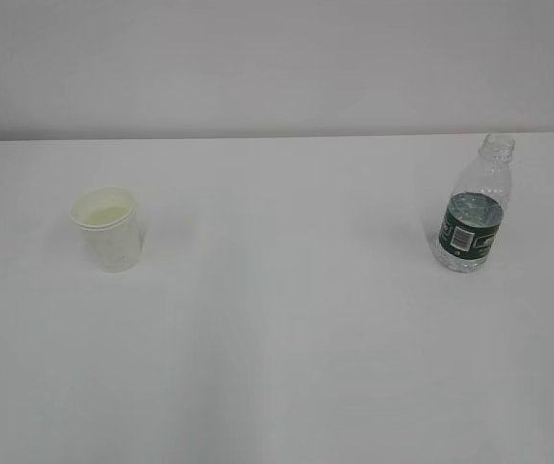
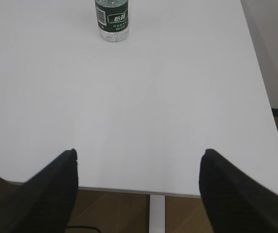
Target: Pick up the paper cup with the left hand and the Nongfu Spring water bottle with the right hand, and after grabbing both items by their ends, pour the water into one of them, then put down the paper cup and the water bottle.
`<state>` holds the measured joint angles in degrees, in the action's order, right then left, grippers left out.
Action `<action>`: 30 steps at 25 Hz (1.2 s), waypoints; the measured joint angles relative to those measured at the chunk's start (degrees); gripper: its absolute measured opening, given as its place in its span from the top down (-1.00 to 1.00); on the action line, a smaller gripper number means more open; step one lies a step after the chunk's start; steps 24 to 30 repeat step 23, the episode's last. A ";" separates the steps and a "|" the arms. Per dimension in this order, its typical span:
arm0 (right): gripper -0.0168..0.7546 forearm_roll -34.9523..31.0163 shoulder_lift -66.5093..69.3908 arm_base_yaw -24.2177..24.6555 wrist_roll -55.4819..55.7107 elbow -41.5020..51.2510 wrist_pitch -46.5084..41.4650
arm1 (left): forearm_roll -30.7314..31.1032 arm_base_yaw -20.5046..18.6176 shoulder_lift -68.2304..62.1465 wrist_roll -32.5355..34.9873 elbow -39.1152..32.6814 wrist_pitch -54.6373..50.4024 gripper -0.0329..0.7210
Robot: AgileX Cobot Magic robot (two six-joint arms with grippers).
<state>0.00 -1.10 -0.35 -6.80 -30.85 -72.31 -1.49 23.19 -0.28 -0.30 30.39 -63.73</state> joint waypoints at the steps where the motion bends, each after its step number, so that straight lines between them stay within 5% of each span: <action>1: -0.57 0.00 0.00 0.00 0.00 0.00 0.00 | 0.00 0.00 0.00 0.00 0.00 0.00 -0.31; 30: -0.57 0.00 0.00 0.00 0.00 0.00 0.00 | 0.00 0.00 0.00 0.00 0.00 0.10 -0.28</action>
